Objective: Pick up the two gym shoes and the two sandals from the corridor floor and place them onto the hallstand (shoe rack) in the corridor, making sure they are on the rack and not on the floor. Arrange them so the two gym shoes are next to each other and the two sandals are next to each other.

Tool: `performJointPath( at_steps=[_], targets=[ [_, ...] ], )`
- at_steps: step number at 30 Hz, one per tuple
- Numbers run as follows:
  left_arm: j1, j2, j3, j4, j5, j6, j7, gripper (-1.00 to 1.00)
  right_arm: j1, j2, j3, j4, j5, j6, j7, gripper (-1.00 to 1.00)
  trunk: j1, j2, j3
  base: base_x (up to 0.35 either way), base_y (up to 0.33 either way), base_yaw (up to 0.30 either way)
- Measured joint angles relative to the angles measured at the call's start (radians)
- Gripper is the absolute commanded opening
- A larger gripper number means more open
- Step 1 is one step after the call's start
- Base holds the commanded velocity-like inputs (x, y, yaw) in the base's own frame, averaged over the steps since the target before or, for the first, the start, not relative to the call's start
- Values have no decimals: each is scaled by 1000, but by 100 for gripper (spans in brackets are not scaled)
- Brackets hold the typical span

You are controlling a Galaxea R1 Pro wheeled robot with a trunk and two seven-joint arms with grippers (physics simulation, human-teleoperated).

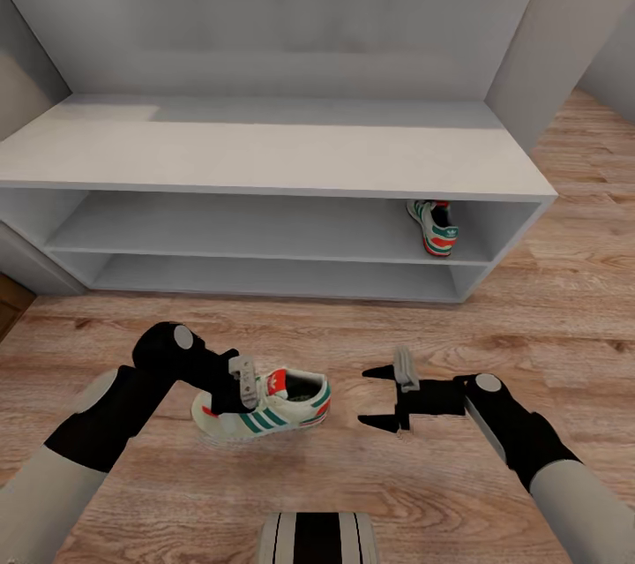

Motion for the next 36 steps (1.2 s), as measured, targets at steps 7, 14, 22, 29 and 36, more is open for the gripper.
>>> performJointPath(
  at_steps=[7, 14, 22, 29, 36],
  targets=[
    [-23, -5, 4, 5, -9, 1, -3, -100, -10, 10, 6, 2, -2, -4, 10, 100, 0, 0, 0, 0, 0, 0],
    [-39, -9, 6, 7, -10, 8, -3, -100, -12, 12, 0, 1, -6, -5, 59, 100, 0, 0, 0, 0, 0, 0],
    [-44, -12, 6, 8, -7, 9, -2, -100, -12, 12, -3, -6, -9, -8, 88, 100, 0, 0, 0, 0, 0, 0],
    [-42, -13, -2, 8, -6, 4, -2, -100, -11, 9, -4, -11, -10, -9, 107, 100, 0, 0, 0, 0, 0, 0],
    [-36, -13, -18, 7, -5, 1, -3, -100, -11, 10, -3, -14, -11, -9, 116, 100, 0, 0, 0, 0, 0, 0]
  ],
)
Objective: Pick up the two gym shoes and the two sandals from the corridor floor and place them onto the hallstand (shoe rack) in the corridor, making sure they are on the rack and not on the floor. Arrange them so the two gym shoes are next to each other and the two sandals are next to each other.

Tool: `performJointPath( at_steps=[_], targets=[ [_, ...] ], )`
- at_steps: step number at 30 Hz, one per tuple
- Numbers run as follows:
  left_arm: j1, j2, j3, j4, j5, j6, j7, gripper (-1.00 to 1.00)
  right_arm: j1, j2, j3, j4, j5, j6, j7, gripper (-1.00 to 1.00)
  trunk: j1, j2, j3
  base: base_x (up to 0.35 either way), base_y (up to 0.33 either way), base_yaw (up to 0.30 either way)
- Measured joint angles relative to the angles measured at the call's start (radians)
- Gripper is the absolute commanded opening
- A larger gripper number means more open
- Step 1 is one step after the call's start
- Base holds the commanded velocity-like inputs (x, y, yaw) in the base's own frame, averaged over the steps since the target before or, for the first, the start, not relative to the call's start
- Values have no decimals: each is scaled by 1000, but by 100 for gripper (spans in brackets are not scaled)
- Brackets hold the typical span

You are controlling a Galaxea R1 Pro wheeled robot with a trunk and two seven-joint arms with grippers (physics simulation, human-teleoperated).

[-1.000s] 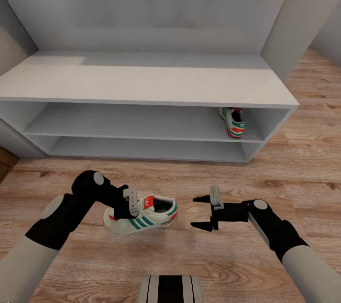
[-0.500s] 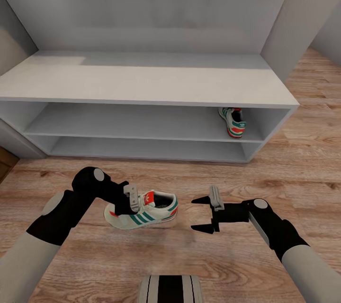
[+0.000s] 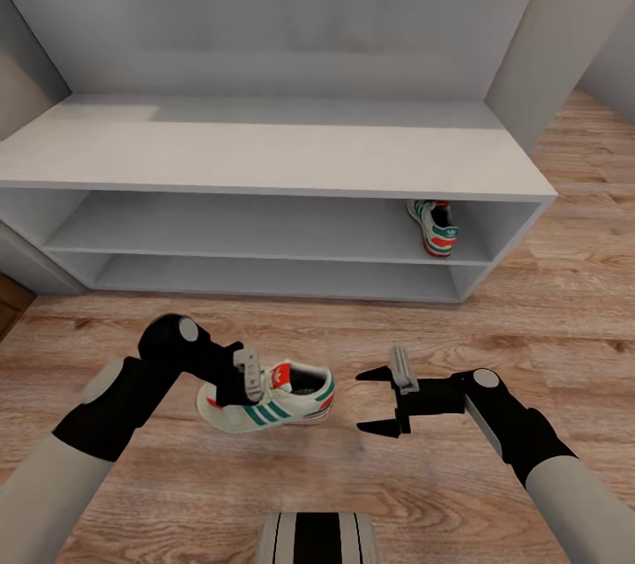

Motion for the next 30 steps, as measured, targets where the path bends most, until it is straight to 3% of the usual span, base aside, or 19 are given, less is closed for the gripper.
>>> performJointPath(
  at_steps=[5, 11, 19, 30],
  targets=[
    [2, -1, -38, 0, 1, 0, -2, -100, 1, 3, 2, -2, 0, 0, 3, 100, 0, 0, 0, 0, 0, 0],
    [3, -8, -57, -1, 2, -1, -3, -100, 1, 4, 3, -3, 0, -1, 3, 100, 0, 0, 0, 0, 0, 0],
    [18, -42, -69, -1, 1, -2, -1, -100, 1, 6, 4, -2, 0, -1, 4, 100, 0, 0, 0, 0, 0, 0],
    [24, -116, -88, -1, -2, 4, 1, -100, 1, 7, 4, -2, 0, -2, 3, 100, 0, 0, 0, 0, 0, 0]
  ],
)
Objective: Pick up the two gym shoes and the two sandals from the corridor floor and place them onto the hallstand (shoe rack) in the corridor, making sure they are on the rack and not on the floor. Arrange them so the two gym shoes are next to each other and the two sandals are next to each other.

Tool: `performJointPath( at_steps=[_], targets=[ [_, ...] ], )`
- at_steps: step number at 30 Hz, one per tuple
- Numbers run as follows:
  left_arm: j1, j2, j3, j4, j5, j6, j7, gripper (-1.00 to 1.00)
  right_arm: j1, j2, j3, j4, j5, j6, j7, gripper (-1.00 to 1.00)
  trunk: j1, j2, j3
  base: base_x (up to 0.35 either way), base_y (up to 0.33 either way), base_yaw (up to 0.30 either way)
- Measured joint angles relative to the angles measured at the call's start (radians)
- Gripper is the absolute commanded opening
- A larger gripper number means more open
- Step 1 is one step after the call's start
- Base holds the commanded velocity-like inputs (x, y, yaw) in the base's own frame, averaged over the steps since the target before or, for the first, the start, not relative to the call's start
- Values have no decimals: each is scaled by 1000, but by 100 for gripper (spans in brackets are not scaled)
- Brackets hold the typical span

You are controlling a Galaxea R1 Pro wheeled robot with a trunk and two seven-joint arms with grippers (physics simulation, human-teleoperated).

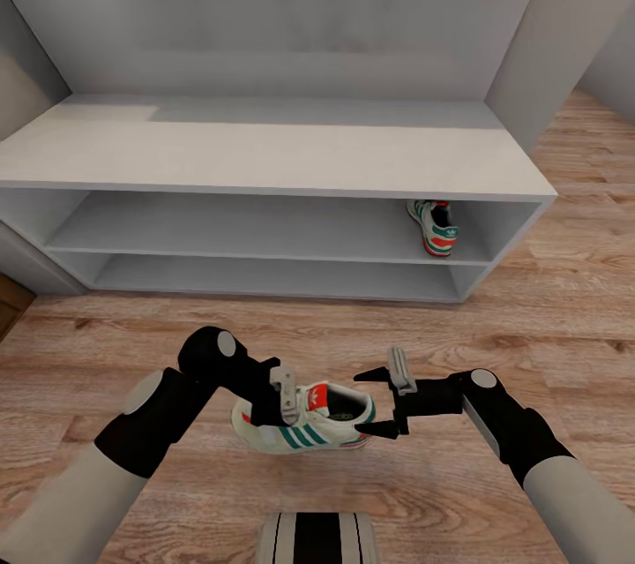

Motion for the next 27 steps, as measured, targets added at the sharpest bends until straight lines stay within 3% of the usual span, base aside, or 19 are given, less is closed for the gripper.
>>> performJointPath(
  at_steps=[9, 27],
  targets=[
    [1, -26, -4, 0, -3, 6, -1, -100, 0, 7, -1, 5, -1, 0, -3, 100, 0, 0, 0, 0, 0, 0],
    [-1, -29, 1, -2, -5, 9, -2, -100, 1, 20, -1, 11, 0, -3, -5, 100, 0, 0, 0, 0, 0, 0]
  ],
)
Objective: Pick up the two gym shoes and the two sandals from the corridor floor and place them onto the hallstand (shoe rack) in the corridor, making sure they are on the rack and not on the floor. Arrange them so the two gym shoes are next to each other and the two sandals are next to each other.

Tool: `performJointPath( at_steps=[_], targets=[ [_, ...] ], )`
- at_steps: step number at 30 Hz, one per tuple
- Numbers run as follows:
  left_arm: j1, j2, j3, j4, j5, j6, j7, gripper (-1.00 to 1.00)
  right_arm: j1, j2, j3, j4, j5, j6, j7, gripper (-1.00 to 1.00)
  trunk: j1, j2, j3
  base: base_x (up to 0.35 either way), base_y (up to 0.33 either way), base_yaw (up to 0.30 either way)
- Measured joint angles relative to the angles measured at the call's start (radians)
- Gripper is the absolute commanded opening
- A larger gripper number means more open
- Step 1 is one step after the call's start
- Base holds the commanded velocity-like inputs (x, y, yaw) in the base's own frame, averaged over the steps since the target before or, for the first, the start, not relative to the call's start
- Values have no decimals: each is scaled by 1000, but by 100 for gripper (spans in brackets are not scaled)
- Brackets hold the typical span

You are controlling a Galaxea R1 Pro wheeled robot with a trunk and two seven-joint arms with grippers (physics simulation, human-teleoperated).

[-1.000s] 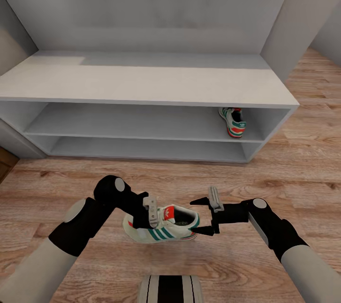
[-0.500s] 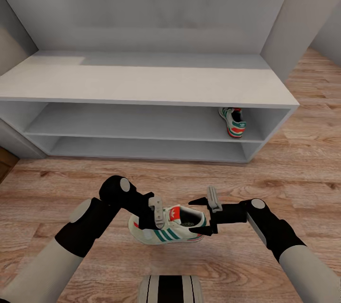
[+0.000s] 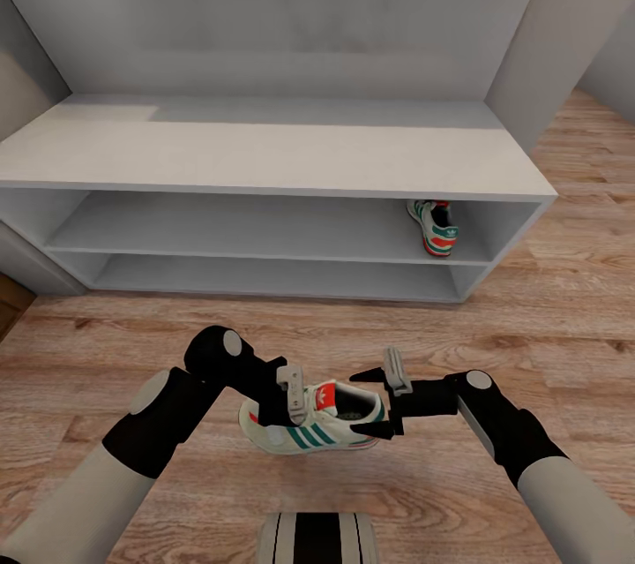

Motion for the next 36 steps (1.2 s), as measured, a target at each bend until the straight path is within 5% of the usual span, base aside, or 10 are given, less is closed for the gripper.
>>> performJointPath(
  at_steps=[19, 27, 36],
  targets=[
    [-2, 14, 22, -7, 6, 3, 0, -100, 1, 0, 0, 1, 0, -1, -1, 100, 0, 0, 0, 0, 0, 0],
    [-1, 23, 87, -3, 18, 2, -14, -100, 0, 0, -3, 1, -1, -1, -6, 100, 0, 0, 0, 0, 0, 0],
    [-1, 26, 107, -2, 17, -1, -27, -100, 0, 0, -3, 1, 0, -1, -6, 100, 0, 0, 0, 0, 0, 0]
  ],
)
